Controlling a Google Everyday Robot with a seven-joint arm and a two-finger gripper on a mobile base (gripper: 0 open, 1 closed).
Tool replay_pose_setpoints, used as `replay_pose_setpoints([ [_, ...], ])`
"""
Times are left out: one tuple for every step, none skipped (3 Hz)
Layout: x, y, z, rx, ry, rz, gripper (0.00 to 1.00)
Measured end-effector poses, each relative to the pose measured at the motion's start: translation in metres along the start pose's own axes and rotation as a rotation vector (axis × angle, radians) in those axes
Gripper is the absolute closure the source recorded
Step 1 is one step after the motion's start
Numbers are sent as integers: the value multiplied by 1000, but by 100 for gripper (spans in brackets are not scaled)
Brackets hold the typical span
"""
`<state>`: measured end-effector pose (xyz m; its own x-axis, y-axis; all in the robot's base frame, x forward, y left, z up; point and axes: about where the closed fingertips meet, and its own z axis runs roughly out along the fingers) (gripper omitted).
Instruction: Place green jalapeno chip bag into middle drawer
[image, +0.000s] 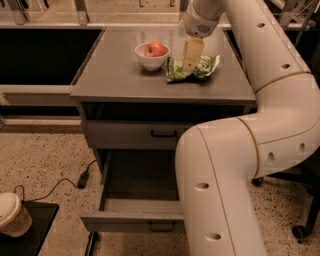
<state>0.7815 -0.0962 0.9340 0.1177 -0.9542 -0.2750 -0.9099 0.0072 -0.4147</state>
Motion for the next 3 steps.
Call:
replay_pose_setpoints([
  [8,-7,-11,44,-15,28,0],
  [34,-20,-28,132,-61,55,0],
  [65,-28,-35,197,-72,112,0],
])
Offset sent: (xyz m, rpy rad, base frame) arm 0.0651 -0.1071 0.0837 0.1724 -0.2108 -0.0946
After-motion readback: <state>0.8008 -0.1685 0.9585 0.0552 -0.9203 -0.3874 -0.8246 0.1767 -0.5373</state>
